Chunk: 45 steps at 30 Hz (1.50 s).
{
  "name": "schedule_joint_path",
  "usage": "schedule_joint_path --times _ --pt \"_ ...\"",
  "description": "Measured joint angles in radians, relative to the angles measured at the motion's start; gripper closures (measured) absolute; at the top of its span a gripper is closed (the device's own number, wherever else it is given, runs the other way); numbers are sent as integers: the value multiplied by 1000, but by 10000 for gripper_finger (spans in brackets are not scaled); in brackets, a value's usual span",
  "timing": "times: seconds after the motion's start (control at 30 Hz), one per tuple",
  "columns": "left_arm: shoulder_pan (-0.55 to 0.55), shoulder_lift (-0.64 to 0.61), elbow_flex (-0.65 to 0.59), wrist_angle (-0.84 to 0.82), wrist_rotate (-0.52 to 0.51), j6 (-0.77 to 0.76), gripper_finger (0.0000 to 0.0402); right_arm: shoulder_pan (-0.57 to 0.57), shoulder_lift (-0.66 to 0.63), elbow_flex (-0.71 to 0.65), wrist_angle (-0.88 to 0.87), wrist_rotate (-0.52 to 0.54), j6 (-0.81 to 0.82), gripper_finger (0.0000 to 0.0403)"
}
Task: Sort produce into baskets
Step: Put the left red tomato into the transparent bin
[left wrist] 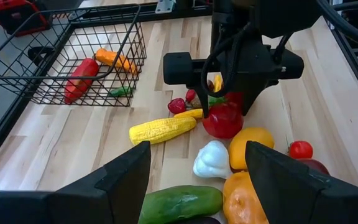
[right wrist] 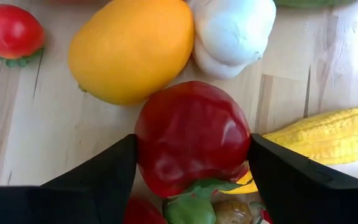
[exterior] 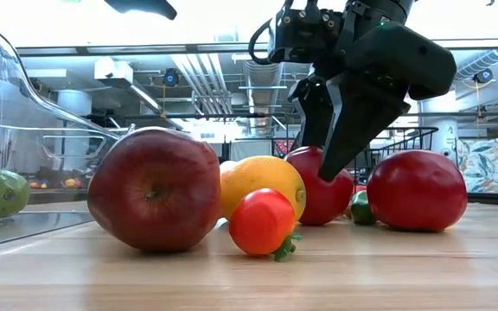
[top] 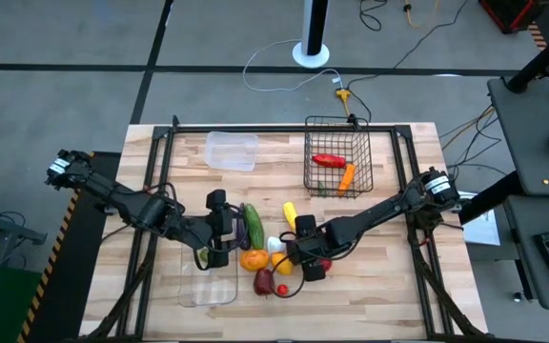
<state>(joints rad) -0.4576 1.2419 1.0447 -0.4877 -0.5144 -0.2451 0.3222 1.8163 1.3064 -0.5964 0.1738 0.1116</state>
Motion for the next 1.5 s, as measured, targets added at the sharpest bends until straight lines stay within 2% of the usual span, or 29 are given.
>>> schedule_joint_path --times 0.3,0.57,0.7,1.17,1.5 --pt "0 0 0 0 0 0 158 0 -20 -2 -14 -3 0 128" --pt "0 -6 0 0 0 0 158 0 -106 -2 -26 3 17 128" --pt "0 -35 1 -1 0 0 158 -6 -149 -2 26 10 20 129" --pt "0 -208 2 -63 -41 -4 158 -24 -139 -2 543 10 -125 129" --pt "-2 -254 2 -63 -52 -30 158 -41 -24 -1 945 10 -216 128"
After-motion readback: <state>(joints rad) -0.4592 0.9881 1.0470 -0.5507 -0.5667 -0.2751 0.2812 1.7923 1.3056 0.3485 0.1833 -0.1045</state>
